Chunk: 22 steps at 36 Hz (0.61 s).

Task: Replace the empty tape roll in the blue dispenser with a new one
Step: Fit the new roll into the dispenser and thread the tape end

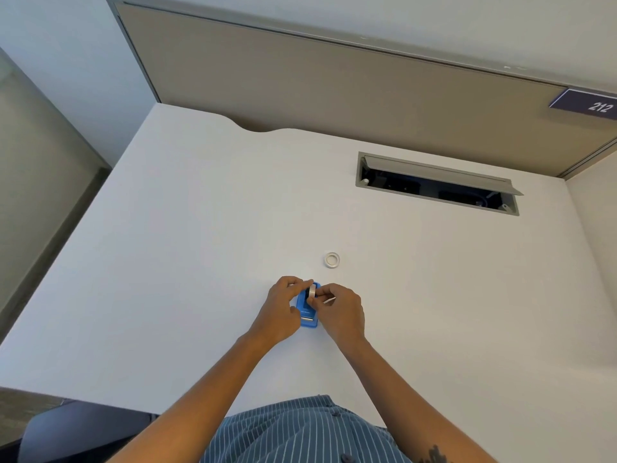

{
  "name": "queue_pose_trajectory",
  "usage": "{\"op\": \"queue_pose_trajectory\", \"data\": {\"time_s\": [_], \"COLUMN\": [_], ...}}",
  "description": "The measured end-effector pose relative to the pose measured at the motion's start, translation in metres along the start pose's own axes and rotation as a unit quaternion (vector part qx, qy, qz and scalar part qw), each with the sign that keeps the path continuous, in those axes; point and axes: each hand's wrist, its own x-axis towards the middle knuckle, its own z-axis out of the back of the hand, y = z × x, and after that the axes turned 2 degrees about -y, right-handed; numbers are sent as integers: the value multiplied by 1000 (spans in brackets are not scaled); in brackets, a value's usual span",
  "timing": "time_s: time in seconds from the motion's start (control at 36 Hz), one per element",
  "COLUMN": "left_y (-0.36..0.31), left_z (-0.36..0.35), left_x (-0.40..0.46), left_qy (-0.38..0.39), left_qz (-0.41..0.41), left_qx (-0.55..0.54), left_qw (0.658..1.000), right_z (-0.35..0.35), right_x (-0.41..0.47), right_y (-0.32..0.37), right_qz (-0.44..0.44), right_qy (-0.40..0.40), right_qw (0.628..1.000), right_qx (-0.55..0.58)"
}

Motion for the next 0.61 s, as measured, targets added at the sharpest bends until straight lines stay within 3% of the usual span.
{"op": "queue_pose_trajectory", "data": {"time_s": [0.61], "left_y": [3], "left_z": [-3], "left_x": [-15], "left_qy": [-20], "left_qz": [-32], "left_qx": [21], "left_qw": [999], "right_z": [-3], "right_x": [4], "right_y": [1], "right_qz": [-52], "right_qy": [-9], "right_qw": [996], "right_qx": [78]}}
